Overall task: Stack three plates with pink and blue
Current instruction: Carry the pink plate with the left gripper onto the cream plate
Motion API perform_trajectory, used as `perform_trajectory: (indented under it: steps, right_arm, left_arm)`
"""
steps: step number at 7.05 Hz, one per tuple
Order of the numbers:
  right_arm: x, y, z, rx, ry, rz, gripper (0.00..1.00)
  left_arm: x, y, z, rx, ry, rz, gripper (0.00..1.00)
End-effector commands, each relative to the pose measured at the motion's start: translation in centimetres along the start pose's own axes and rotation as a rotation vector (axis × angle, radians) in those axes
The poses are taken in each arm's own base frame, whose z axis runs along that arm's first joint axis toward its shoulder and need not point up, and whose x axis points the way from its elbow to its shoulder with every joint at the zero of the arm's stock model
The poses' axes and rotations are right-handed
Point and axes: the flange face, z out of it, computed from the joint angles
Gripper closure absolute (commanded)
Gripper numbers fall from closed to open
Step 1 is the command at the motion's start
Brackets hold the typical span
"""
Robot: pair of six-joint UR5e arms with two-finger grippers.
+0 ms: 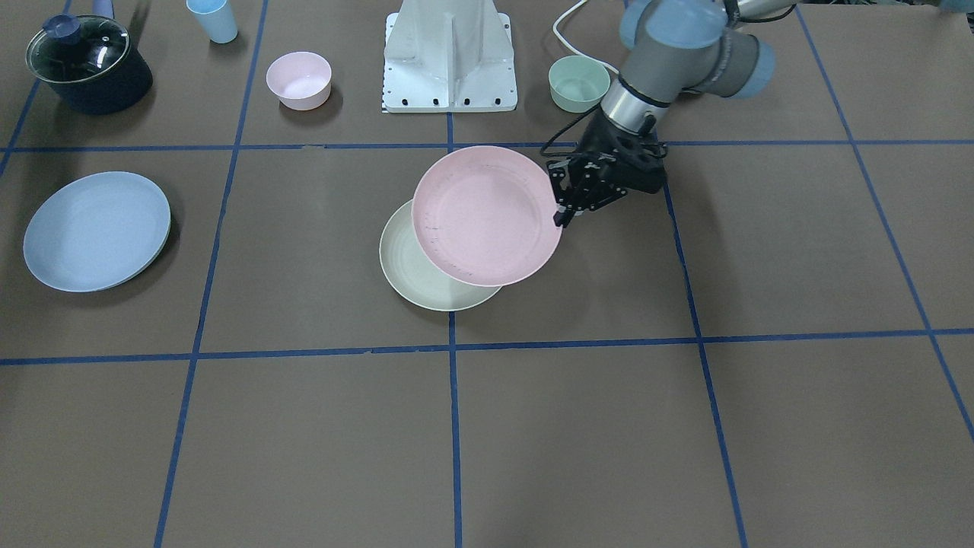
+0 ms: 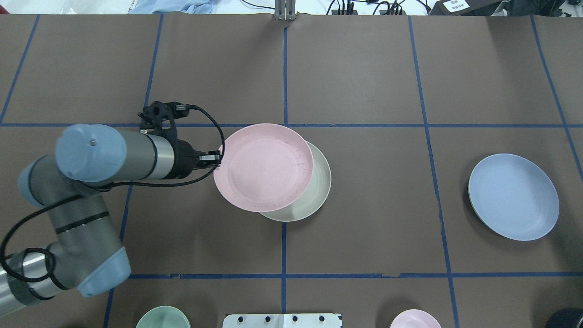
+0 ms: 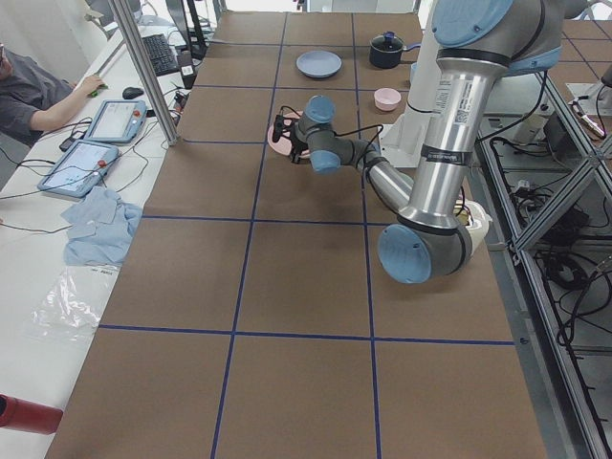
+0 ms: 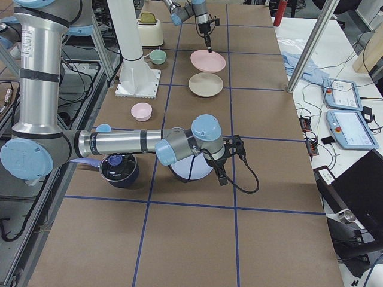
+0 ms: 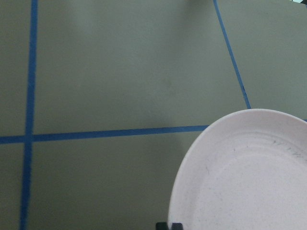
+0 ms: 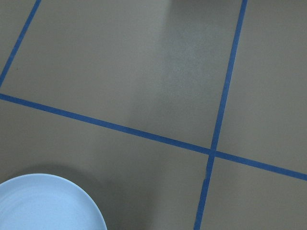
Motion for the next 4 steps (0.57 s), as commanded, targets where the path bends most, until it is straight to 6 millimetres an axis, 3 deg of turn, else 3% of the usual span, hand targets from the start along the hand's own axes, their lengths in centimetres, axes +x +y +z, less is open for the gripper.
perform_trajectory:
  steps: [1,3,4]
  right_arm:
    - [-0.02,-0.01,-0.04,0.001,0.0,0.0,0.0]
    - [-0.08,-0.02,0.01,0.0,-0.002,0.0,0.0]
    - [-0.08,-0.02,0.01,0.0,-0.002,0.0,0.0]
  left_arm:
    - [3.15,1.95,5.19,0.011,-0.046,-0.039,1.0]
    - [2.98,2.61,6.01,0.001,-0.057,-0.036,1.0]
    - [3.04,2.6,5.93,0.002,-0.054,-0.034,0.75]
